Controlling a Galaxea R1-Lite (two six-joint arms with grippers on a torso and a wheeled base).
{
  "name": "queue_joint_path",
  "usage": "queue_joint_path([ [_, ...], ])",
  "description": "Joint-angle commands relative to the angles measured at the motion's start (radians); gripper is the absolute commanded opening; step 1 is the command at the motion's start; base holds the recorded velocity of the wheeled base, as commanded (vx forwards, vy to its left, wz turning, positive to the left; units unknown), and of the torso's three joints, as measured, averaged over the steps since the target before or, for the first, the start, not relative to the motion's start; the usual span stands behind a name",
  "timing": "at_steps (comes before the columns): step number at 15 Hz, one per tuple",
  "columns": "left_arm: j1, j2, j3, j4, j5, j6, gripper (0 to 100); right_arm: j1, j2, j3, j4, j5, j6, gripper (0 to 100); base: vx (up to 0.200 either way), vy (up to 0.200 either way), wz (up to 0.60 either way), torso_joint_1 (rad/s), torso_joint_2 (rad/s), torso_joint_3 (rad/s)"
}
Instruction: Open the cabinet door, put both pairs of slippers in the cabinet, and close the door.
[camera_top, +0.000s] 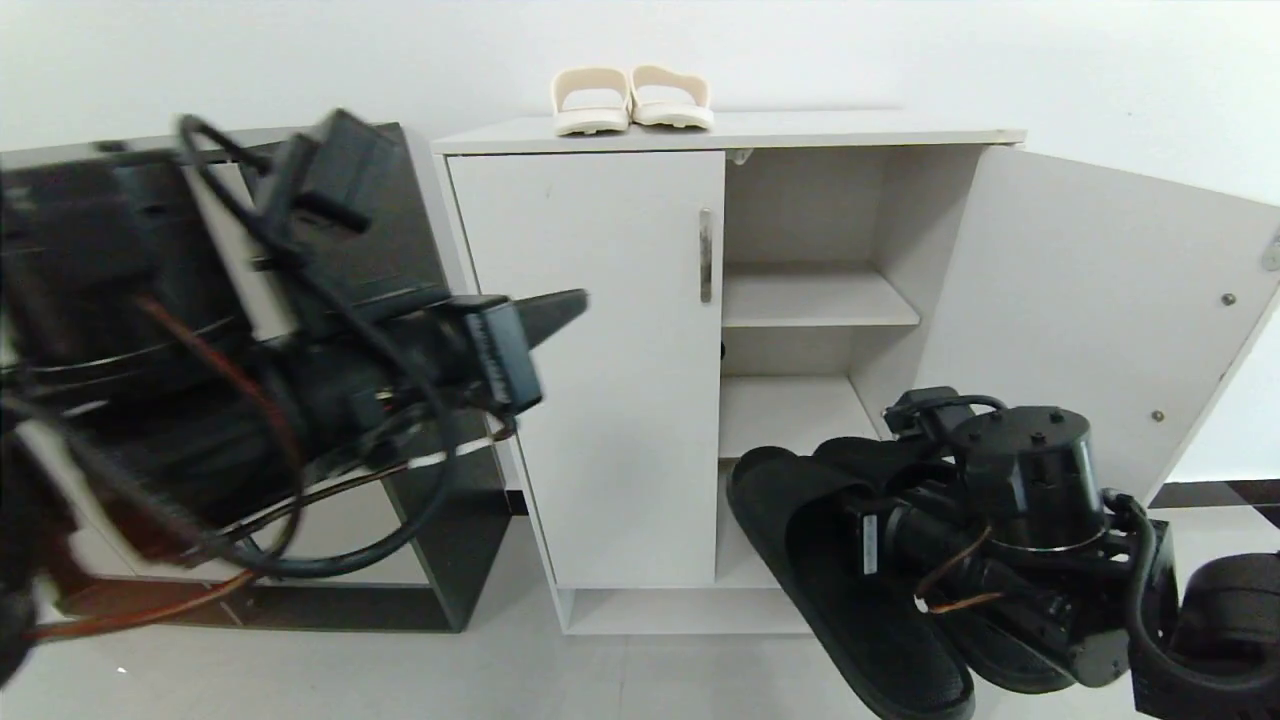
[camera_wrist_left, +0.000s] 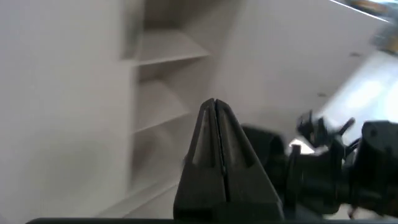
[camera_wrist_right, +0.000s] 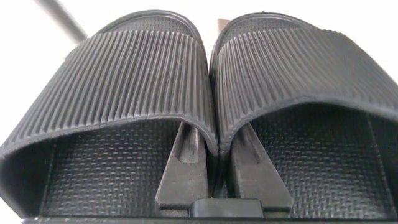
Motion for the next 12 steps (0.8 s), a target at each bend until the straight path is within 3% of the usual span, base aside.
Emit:
queue_joint_path([
  [1,0.146,-0.589,0.255,0.368,0.283,0.061,0,-0.041,0.076,-0.025,0.000,-0.034,-0.007,0,0.000,0.000,0.00,0.000,0.00,0.000],
  [2,0.243,-0.749,0.287,0.498,0.286,0.108,0,-0.041,0.077,-0.019,-0.001,-0.035,-0.011,0,0.000,0.000,0.00,0.000,0.00,0.000],
  [3,0.329,-0.893,0.321,0.602,0.289,0.124,0,-0.038,0.079,-0.020,-0.001,-0.035,-0.013,0,0.000,0.000,0.00,0.000,0.00,0.000],
  [4,0.399,-1.000,0.358,0.652,0.292,0.124,0,-0.032,0.079,-0.017,-0.003,-0.035,-0.017,0,0.000,0.000,0.00,0.000,0.00,0.000],
  [5,0.399,-1.000,0.358,0.652,0.292,0.124,0,-0.032,0.079,-0.017,-0.003,-0.035,-0.017,0,0.000,0.000,0.00,0.000,0.00,0.000],
  [6,0.546,-1.174,0.475,0.667,0.293,0.122,0,-0.024,0.080,0.009,-0.020,-0.035,-0.028,0,0.000,0.000,0.00,0.000,0.00,0.000],
  [7,0.608,-1.249,0.544,0.668,0.290,0.124,0,-0.024,0.089,0.016,-0.037,-0.035,-0.040,0,0.000,0.000,0.00,0.000,0.00,0.000],
  [9,0.652,-1.322,0.651,0.661,0.289,0.133,0,-0.024,0.122,0.027,-0.086,-0.035,-0.042,0,0.000,0.000,0.00,0.000,0.00,0.000],
  [11,0.645,-1.328,0.700,0.661,0.289,0.128,0,-0.024,0.152,0.032,-0.124,-0.037,-0.047,0,0.000,0.000,0.00,0.000,0.00,0.000],
  [12,0.622,-1.381,0.757,0.661,0.266,0.161,0,-0.024,0.171,0.044,-0.168,-0.037,-0.060,0,0.000,0.000,0.00,0.000,0.00,0.000],
])
